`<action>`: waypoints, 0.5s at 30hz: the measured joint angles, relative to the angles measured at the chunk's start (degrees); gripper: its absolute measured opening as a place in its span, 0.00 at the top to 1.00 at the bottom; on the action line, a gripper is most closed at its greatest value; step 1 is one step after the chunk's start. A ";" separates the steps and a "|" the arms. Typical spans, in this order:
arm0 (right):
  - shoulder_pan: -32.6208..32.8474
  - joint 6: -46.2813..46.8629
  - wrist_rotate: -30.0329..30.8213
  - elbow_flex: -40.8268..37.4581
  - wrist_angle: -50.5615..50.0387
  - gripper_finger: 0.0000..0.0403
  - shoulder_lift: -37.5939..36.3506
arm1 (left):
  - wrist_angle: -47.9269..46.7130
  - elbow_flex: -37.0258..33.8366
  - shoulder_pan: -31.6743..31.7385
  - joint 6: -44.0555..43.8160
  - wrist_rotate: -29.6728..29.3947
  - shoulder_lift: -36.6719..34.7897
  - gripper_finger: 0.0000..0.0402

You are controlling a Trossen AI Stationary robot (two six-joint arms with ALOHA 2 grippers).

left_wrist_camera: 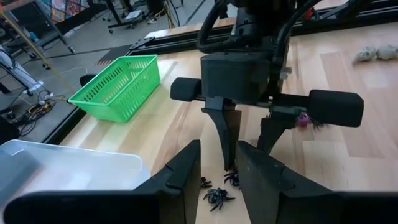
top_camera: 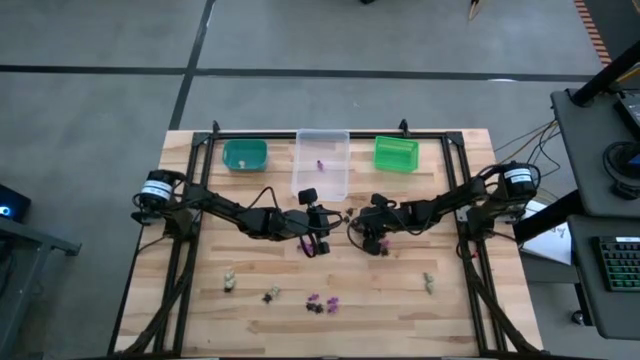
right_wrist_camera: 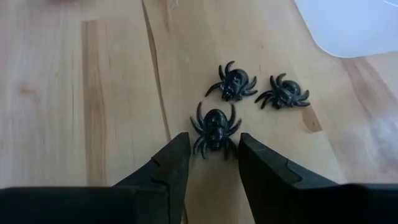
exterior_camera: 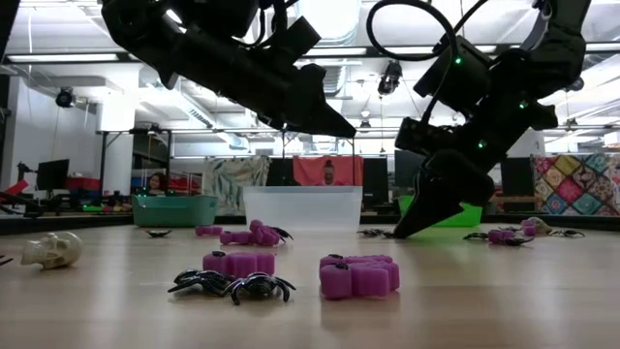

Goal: Sort Halloween decoration
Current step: Put the black spider toy into the green bin

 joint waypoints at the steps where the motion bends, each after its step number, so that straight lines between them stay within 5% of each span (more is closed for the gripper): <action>1: -0.01 0.13 -0.09 0.00 0.20 0.70 0.25 | -0.02 0.00 -0.16 -0.06 -0.02 -0.03 0.79; 15: -0.06 0.57 -1.35 -0.20 0.93 0.83 -2.42 | -12.60 -0.04 -1.85 0.24 -0.04 -7.04 0.79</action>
